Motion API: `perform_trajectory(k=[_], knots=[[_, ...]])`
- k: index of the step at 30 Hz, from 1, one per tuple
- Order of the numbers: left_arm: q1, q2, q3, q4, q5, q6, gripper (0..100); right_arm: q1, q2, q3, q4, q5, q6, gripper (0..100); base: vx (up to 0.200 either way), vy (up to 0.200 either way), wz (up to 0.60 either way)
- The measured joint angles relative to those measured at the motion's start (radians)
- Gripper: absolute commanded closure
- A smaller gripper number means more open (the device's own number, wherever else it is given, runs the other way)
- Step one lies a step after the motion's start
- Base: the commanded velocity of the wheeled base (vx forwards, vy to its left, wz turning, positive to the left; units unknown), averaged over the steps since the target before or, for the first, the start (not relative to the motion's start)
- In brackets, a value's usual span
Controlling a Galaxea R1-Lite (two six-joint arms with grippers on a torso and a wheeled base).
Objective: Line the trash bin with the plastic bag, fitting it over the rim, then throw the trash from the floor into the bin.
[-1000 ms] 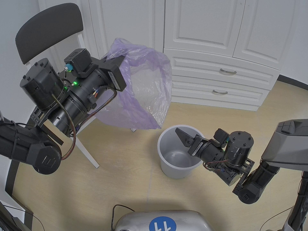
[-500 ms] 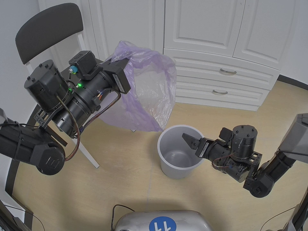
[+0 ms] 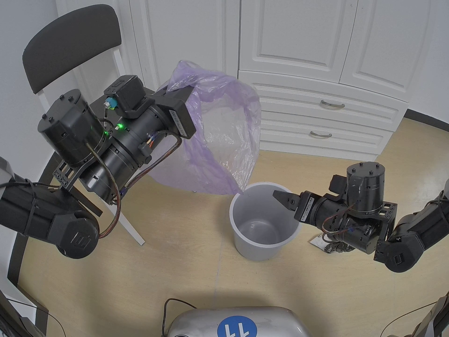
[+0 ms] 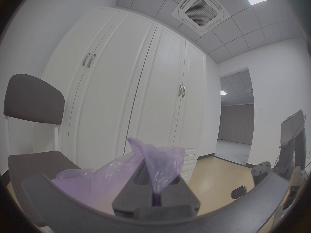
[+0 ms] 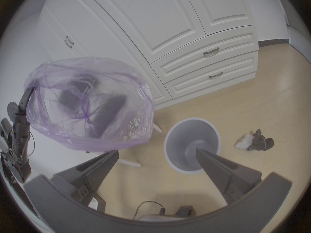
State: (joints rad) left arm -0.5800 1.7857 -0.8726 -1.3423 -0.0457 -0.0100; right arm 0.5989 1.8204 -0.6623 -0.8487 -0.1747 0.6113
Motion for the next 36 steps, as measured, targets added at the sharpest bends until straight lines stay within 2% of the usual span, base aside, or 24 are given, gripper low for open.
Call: perform_trajectory(k=[3,15,19,23,26,36], knots=[[-0.009,0.005,0.0,-0.029,0.001,0.0,100,0.0,0.021,-0.007,-0.044,0.005,0.009,0,0.0,0.0,0.0],[-0.068,0.011,0.009,-0.109,0.003,-0.001,100,0.001,0.064,-0.011,-0.052,0.007,0.019,0,0.0,0.0,0.0],[-0.073,0.01,0.01,-0.12,0.003,-0.001,100,-0.001,0.075,-0.017,-0.07,0.01,0.056,0,0.0,0.0,0.0],[-0.079,0.009,0.01,-0.137,0.004,-0.001,100,-0.001,0.088,-0.023,-0.168,0.013,0.102,0,0.0,0.0,0.0],[-0.087,0.008,0.009,-0.158,0.006,-0.002,100,-0.011,0.101,-0.021,-0.218,0.033,0.116,0,0.0,0.0,0.0],[-0.126,0.009,0.006,-0.194,0.01,-0.004,100,-0.04,0.133,-0.018,-0.247,0.077,0.143,0,0.0,0.0,0.0]])
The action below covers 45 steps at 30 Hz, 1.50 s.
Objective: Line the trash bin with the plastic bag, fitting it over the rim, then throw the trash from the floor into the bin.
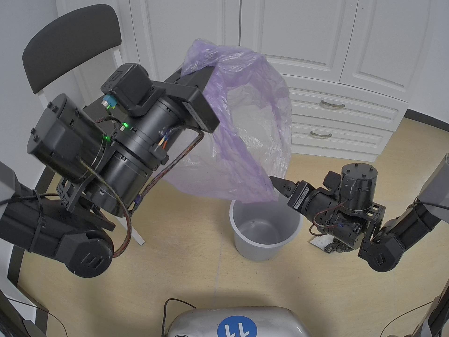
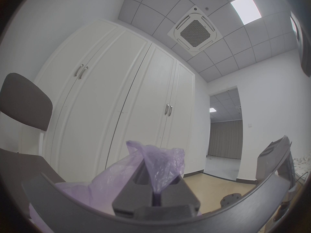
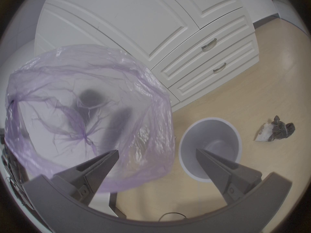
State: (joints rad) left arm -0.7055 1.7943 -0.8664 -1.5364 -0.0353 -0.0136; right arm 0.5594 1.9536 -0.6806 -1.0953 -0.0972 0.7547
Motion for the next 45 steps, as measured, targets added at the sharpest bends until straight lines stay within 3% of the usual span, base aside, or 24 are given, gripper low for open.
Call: perform_trajectory(k=[9,23,29,34,41,45], knots=[[-0.018,-0.006,0.003,-0.002,-0.001,-0.001,100,-0.01,0.029,0.006,-0.131,0.018,0.046,0,0.0,0.0,0.0],[-0.035,-0.042,0.01,-0.002,0.0,-0.006,100,-0.033,0.074,0.021,-0.169,0.067,0.057,0,0.0,0.0,0.0],[-0.037,-0.047,0.017,-0.002,-0.001,-0.008,100,-0.034,0.08,0.024,-0.169,0.099,0.138,0,0.0,0.0,0.0],[-0.038,-0.053,0.019,-0.001,-0.001,-0.01,100,-0.034,0.097,0.03,-0.194,0.11,0.147,0,0.0,0.0,0.0],[-0.038,-0.058,0.019,-0.001,-0.002,-0.016,100,-0.027,0.157,0.065,-0.411,0.149,0.148,0,0.0,0.0,0.0],[-0.041,-0.059,0.019,-0.002,-0.002,-0.022,100,-0.023,0.213,0.098,-0.454,0.183,0.151,0,0.0,0.0,0.0]])
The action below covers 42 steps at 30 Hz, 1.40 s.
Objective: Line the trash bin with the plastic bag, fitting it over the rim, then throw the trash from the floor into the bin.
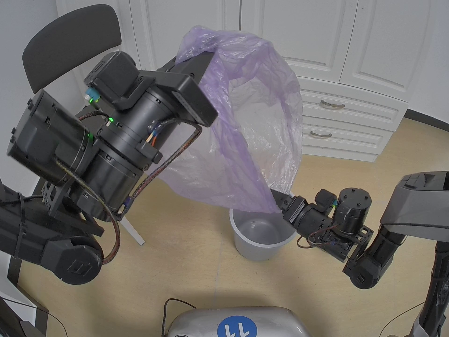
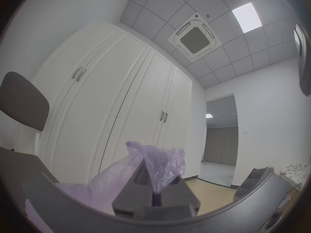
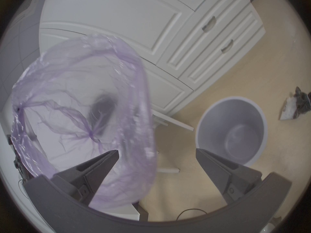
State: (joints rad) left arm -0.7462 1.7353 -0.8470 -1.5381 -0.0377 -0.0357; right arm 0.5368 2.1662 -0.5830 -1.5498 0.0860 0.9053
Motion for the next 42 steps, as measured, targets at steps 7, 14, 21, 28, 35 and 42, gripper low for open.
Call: perform_trajectory(k=[7,14,21,28,35,42], knots=[[-0.011,0.0,0.003,0.0,0.0,-0.001,100,0.017,0.043,0.014,-0.003,0.007,0.019,0,0.0,0.0,0.0],[-0.014,0.002,0.007,0.0,0.0,0.0,100,0.028,0.045,0.006,-0.004,0.007,0.019,0,0.0,0.0,0.0],[-0.013,0.002,0.006,0.0,-0.001,-0.001,100,0.029,0.054,-0.029,-0.004,0.009,0.021,0,0.0,0.0,0.0],[-0.018,0.004,0.008,0.0,0.0,0.0,100,0.029,0.054,-0.033,-0.003,0.009,0.021,0,0.0,0.0,0.0],[-0.024,0.004,0.01,0.0,0.0,0.003,100,0.026,0.053,-0.029,-0.003,0.009,0.019,0,0.0,0.0,0.0],[-0.026,0.001,0.02,0.0,0.0,0.007,100,0.029,0.052,-0.023,-0.003,0.007,0.013,100,0.0,0.0,0.0]])
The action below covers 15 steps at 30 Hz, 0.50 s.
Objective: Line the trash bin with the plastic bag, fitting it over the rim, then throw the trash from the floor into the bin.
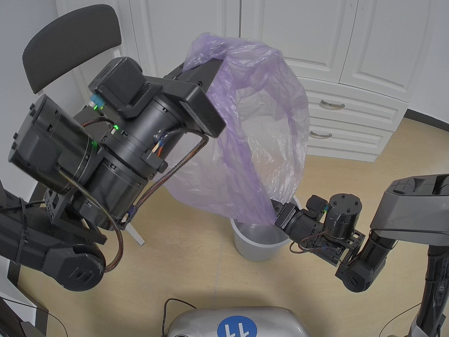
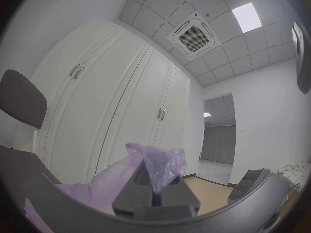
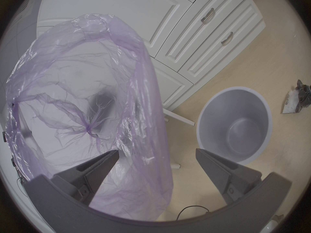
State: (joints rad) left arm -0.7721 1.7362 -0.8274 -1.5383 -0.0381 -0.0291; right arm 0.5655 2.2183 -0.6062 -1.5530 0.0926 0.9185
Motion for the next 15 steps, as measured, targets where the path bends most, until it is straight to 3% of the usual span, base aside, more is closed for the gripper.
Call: perform_trajectory(k=[10,15], knots=[[-0.005,-0.001,0.012,0.0,0.003,0.003,100,-0.002,-0.013,0.0,0.0,-0.001,-0.003,100,0.0,0.0,0.0],[0.0,0.003,0.013,0.001,0.002,0.002,100,-0.007,-0.03,0.001,0.0,-0.009,-0.046,100,0.0,0.0,0.0]])
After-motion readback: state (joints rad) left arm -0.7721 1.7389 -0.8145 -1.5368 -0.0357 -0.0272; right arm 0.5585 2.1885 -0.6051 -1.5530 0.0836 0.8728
